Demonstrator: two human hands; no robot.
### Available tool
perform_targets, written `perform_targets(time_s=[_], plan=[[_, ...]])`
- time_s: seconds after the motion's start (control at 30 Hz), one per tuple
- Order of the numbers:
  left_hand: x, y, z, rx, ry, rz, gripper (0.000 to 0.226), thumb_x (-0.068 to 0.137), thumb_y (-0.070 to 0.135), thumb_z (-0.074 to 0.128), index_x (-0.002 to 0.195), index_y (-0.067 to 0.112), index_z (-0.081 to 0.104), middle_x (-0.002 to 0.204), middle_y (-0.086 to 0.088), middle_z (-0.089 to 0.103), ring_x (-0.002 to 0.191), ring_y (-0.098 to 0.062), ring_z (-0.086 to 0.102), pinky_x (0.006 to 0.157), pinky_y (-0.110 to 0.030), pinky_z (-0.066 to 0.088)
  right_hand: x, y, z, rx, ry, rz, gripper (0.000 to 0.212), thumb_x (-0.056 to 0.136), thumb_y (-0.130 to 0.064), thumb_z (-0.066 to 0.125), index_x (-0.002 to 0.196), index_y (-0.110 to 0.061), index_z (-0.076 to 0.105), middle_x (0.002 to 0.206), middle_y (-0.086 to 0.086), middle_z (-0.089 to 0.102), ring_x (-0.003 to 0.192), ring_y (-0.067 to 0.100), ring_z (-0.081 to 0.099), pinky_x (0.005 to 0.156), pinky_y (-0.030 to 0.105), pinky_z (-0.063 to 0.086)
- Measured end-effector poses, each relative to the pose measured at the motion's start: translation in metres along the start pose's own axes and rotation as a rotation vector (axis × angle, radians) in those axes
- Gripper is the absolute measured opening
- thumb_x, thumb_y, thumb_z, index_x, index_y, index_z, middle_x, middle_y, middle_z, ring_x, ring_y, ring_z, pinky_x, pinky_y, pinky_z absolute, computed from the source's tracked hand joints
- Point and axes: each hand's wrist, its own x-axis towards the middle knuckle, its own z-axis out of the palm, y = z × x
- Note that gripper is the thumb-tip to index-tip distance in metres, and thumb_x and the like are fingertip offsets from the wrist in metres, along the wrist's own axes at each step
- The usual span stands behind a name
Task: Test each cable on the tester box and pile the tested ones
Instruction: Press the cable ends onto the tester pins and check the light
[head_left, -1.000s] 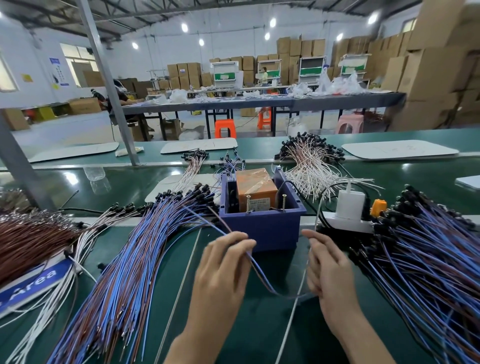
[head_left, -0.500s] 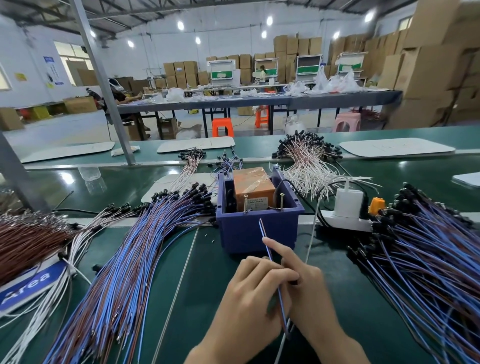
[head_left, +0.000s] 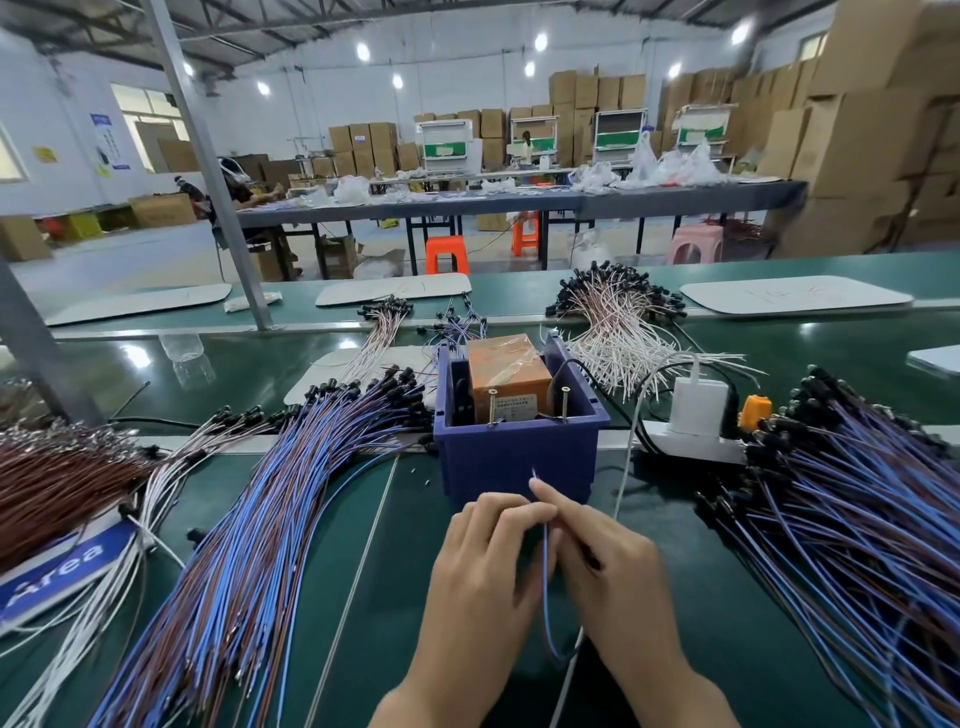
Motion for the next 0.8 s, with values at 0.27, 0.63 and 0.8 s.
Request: perform_targets(time_s=[0.27,0.63,0.8], plan=[[0.001,-0.003,-0.002,-0.103,0.068,-0.113,0.014,0.095,0.030,0.060,0.093,0.017,0.060,0.097,0.011,0.064,0.084,-0.008,0.063,0.072,-0.030,0.054,0.003,-0.002,0.001,-0.076,0.185,0.084,0.029,0.103,-0.037,0.050,0.126,-0.032,0.066,0.102,-0.021,0.069,0.084,-0.002,0.065,0.070,0.010,0.047],[-0.005,-0.011,0.002,-0.213,0.046,-0.448,0.045,0.098,0.013,0.034,0.127,0.046,0.041,0.106,0.021,0.049,0.097,-0.012,0.056,0.076,-0.015,0.044,0.003,0.003,0.003,0.119,0.269,0.260,0.023,0.101,-0.021,0.045,0.095,-0.043,0.048,0.075,-0.011,0.061,0.052,0.014,0.051,0.048,0.017,0.036],[0.000,-0.020,0.008,-0.093,0.091,-0.480,0.044,0.104,0.006,0.035,0.145,0.017,0.044,0.101,0.012,0.040,0.091,-0.010,0.052,0.073,-0.019,0.045,0.007,0.007,0.008,0.106,0.309,0.258,0.019,0.097,-0.026,0.034,0.097,-0.042,0.044,0.074,-0.015,0.057,0.060,0.009,0.054,0.055,0.018,0.035]])
